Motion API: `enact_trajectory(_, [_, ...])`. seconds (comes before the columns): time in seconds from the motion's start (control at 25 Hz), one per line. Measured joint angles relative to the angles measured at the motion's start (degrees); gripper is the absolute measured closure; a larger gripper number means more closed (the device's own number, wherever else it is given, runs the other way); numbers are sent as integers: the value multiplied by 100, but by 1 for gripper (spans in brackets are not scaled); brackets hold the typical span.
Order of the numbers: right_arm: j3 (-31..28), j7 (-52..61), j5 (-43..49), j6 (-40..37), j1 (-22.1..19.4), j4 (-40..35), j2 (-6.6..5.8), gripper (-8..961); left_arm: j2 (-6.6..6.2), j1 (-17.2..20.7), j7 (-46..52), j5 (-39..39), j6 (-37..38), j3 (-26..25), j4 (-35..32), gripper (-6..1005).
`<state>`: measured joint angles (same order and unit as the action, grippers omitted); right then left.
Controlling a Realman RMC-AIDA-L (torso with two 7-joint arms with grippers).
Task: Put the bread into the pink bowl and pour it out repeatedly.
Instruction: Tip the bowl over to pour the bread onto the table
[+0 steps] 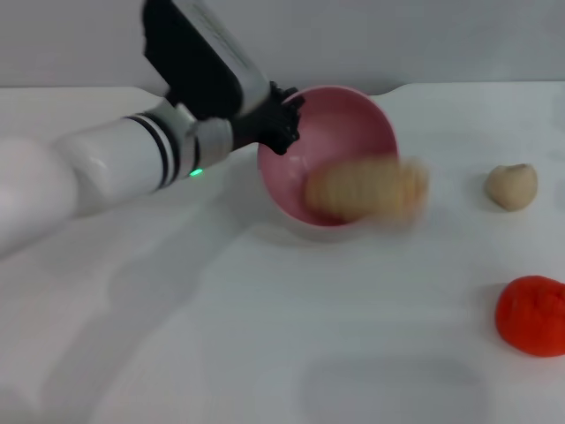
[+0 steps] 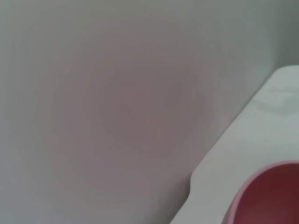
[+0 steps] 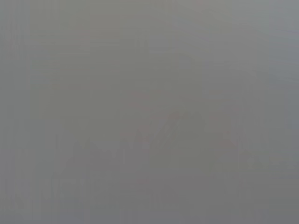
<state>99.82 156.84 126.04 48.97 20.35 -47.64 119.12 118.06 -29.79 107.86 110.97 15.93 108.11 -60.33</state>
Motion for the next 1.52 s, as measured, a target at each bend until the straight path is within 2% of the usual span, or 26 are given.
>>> enact_trajectory(0.2, [-3, 18, -18, 2, 59, 52, -5, 350, 24, 12, -470, 64, -602, 577, -26, 951])
enact_trajectory(0.4, [-7, 22, -18, -1, 170, 153, -10, 349, 35, 13, -625, 67, -1027, 896, -37, 951])
enact_trajectory(0.76, [35, 162, -16, -19, 420, 410, -21, 350, 44, -17, -680, 72, -1354, 966, -38, 951])
enact_trajectory(1.08, [49, 182, 5, -65, 476, 455, -21, 350, 49, -107, -473, -16, -1644, 872, 30, 951])
enact_trajectory(1.12, [51, 182, 6, -72, 475, 455, -21, 350, 46, -432, 174, -227, -1520, 323, 378, 951])
enact_trajectory(1.16, [52, 182, 7, -89, 473, 456, -21, 350, 46, -432, 174, -227, -1520, 323, 378, 951])
enact_trajectory(1.2, [53, 182, 11, -120, 471, 457, -21, 350, 33, -565, 436, -356, -1166, -99, 505, 951])
enact_trajectory(1.24, [55, 182, 15, -159, 471, 459, -21, 350, 33, -565, 436, -356, -1166, -99, 505, 951])
enact_trajectory(1.28, [61, 183, 17, -214, 471, 465, -21, 350, 27, -648, 574, -446, -832, -432, 572, 951])
enact_trajectory(1.32, [73, 184, 20, -281, 476, 474, -21, 350, 27, -648, 574, -446, -832, -432, 572, 951])
enact_trajectory(1.44, [114, 185, 38, -491, 523, 516, -29, 349, 2, -863, 674, -923, 659, -1707, 821, 951])
enact_trajectory(1.48, [120, 186, 40, -592, 544, 529, -37, 349, 2, -863, 674, -923, 659, -1707, 821, 951])
enact_trajectory(1.52, [122, 186, 42, -663, 560, 533, -43, 349, -5, -903, 674, -986, 955, -1972, 881, 951])
